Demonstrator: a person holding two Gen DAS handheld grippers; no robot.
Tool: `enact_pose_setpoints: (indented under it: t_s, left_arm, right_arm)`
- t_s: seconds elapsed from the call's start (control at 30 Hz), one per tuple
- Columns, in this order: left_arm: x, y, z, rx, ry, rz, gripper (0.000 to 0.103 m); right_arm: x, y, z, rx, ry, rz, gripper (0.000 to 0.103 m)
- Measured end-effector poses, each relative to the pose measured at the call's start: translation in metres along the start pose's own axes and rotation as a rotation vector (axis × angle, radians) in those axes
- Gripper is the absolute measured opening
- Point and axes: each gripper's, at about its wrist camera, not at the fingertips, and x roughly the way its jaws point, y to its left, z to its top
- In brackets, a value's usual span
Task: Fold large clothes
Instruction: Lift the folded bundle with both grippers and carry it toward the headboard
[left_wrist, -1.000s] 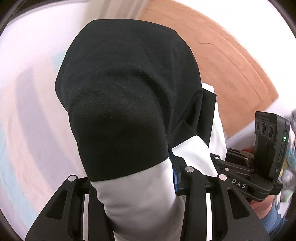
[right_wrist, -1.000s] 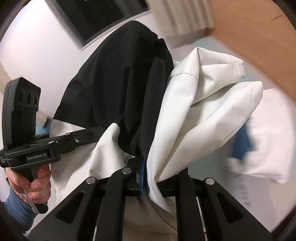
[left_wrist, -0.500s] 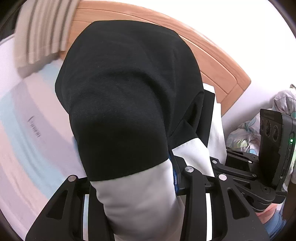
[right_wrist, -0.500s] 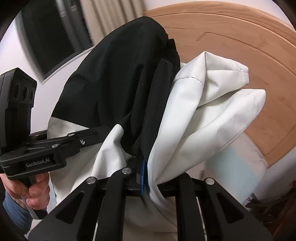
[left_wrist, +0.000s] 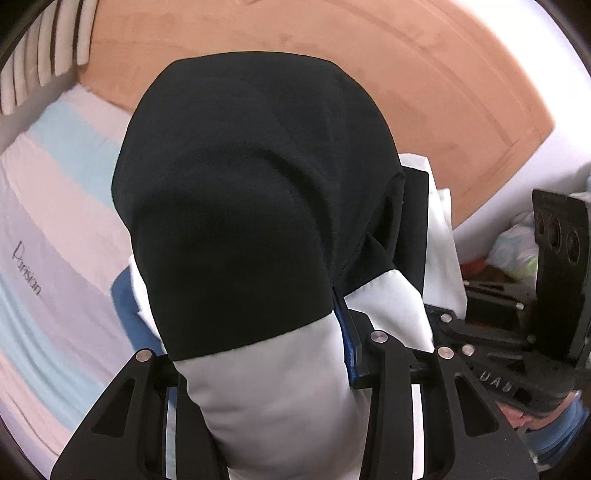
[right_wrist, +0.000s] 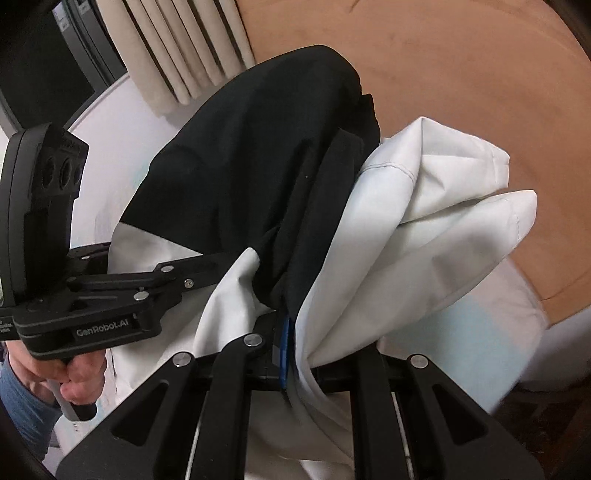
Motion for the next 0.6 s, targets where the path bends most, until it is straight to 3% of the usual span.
enact_pose_setpoints:
  t_s: [0.27,0.5,0.6]
  left_arm:
    - [0.079,0.075,-0.031,-0.020,0.073,0.059,0.046]
    - [0.103,0.126,-0.050,-0.087,0.054,0.079,0.061]
    - [0.110,0.129,-0.052,-0.093,0.050,0.093,0.067]
  right_arm:
    - [0.090,-0.031,-0.009,0.047,0.122,0.032,0.009]
    - [0.125,-0.064,-0.025,0.061,0.114,0.003,0.009]
    - [0.137,-0.069,-0.030,0.076,0.109,-0.004,0.010]
